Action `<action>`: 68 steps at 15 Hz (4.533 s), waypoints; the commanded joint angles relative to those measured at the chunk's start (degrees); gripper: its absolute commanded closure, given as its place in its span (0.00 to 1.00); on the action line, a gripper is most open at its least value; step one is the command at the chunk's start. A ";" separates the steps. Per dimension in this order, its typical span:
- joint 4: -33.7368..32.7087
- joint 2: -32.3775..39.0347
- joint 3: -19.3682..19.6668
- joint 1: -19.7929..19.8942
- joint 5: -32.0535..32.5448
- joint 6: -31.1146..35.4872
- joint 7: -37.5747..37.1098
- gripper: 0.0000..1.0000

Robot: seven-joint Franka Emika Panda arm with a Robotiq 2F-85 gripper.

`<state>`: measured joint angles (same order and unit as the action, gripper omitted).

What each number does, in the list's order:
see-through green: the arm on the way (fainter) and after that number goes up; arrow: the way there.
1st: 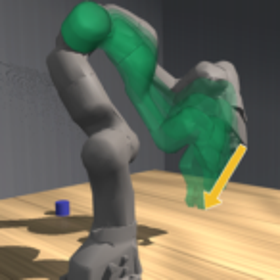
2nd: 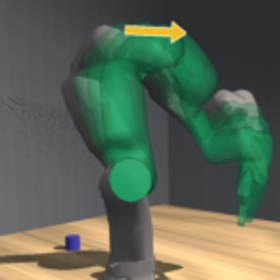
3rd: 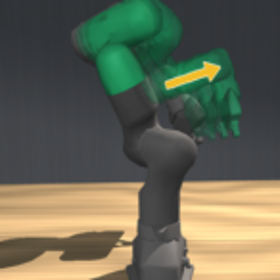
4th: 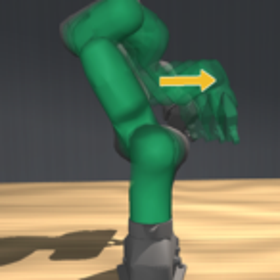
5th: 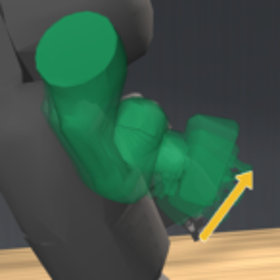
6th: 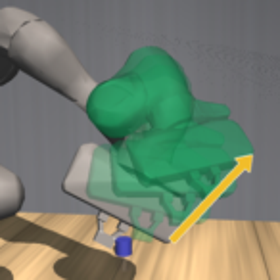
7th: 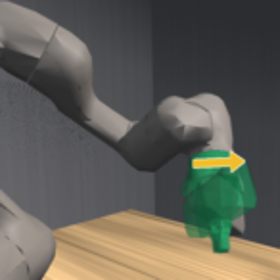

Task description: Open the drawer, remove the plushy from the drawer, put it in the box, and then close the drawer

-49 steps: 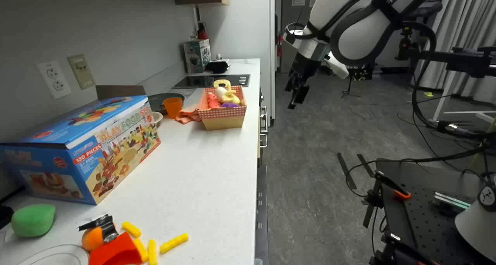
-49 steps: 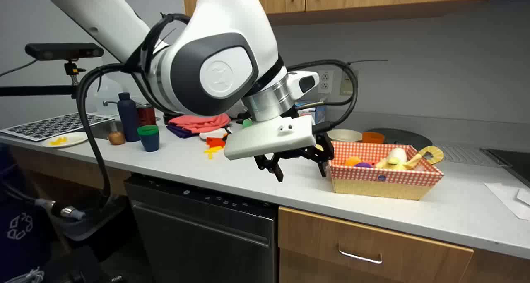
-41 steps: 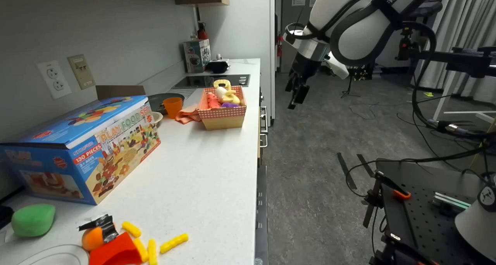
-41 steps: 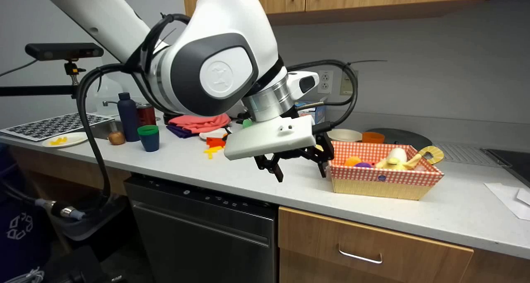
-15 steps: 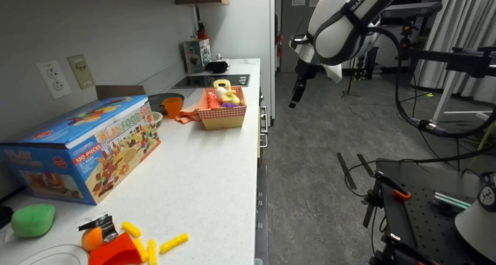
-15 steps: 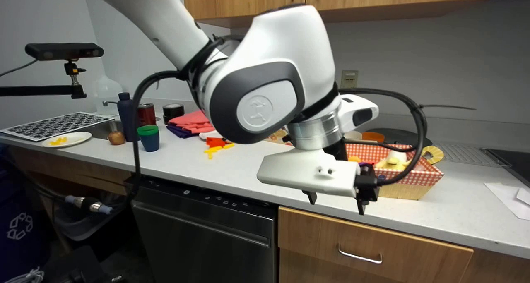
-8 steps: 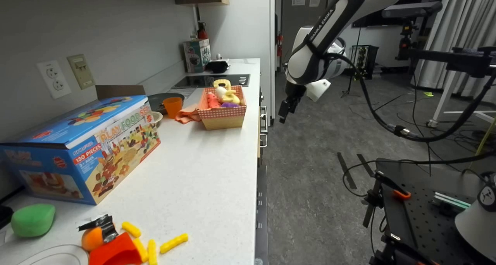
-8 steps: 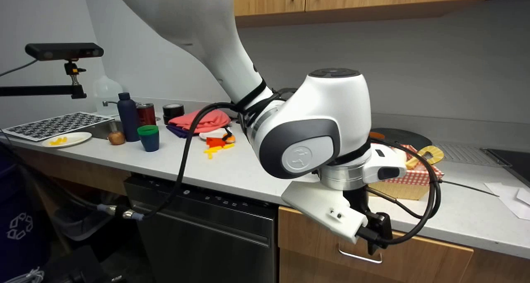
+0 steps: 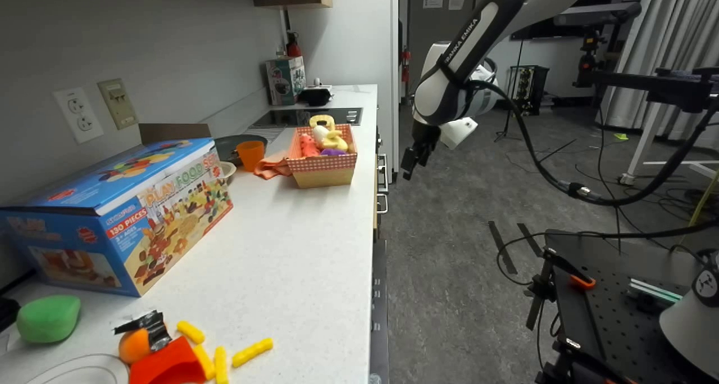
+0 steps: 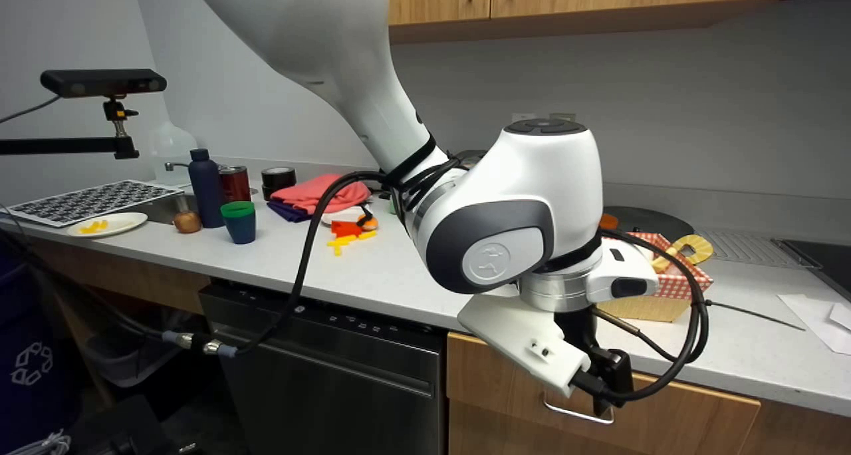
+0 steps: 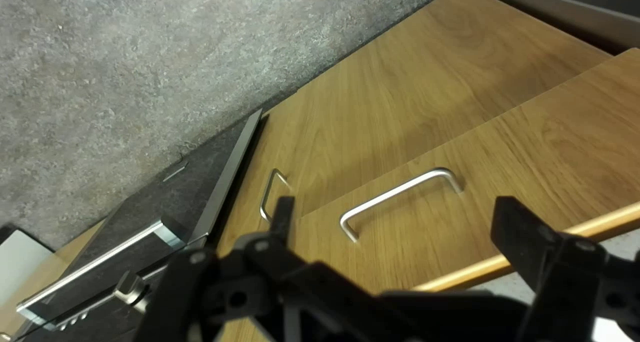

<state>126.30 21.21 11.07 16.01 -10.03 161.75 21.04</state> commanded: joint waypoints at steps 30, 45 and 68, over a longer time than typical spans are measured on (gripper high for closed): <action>-31.37 31.39 -25.61 29.75 -16.42 -4.78 -7.17 0.00; -31.87 32.77 -15.79 22.11 -13.62 -13.67 -15.78 0.00; 3.85 8.37 -12.06 28.96 -26.05 5.62 -7.34 0.00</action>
<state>121.96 38.20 -0.13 44.68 -36.63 162.48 10.18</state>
